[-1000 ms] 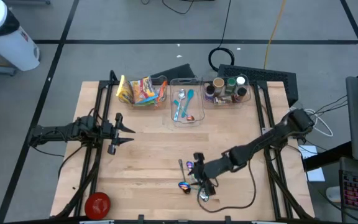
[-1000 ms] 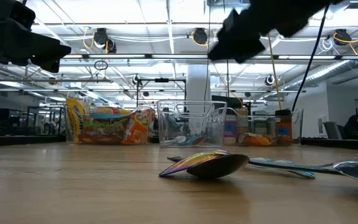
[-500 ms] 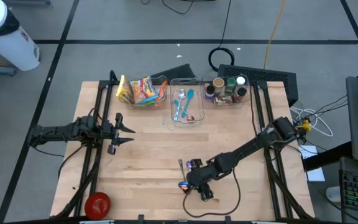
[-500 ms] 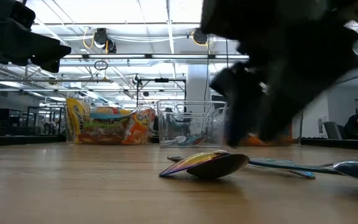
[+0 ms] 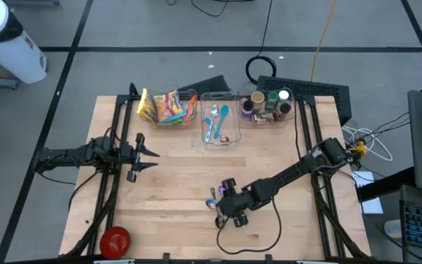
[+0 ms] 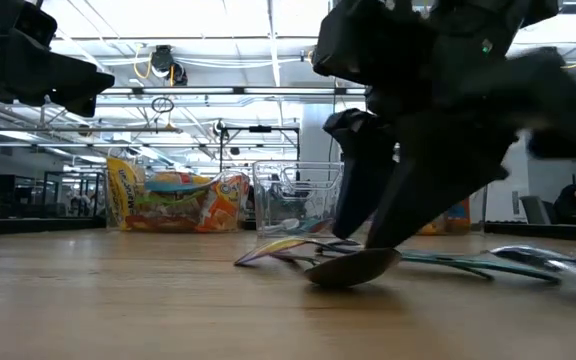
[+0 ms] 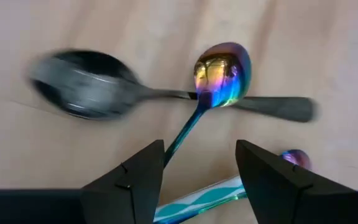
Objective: Pick & Place Food Item
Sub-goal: Put the purple spoon into the middle transparent bin
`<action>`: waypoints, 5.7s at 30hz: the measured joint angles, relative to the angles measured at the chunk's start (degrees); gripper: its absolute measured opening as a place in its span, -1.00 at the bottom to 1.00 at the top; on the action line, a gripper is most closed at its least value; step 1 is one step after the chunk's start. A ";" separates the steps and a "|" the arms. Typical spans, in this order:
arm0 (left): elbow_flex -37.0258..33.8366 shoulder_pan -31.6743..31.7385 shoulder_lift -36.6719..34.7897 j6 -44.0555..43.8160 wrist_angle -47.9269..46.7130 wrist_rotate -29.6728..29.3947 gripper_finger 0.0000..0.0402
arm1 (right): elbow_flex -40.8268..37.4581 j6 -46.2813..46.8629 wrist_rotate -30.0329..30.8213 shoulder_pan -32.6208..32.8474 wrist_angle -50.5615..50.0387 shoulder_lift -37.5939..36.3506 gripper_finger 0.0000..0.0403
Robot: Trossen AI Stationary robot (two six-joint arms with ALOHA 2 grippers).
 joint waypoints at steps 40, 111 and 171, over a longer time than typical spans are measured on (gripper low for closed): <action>0.00 -0.02 0.00 0.01 0.00 0.00 -0.24 | -0.20 12.71 0.78 -8.83 2.79 -1.36 -0.03; 0.00 -0.01 0.00 0.00 -0.02 0.00 -0.24 | -0.87 4.03 3.04 -5.55 19.52 -1.18 -0.99; 0.00 0.00 0.00 -0.01 0.00 0.00 -0.24 | -25.73 13.82 -1.01 -48.06 70.67 -5.14 -0.80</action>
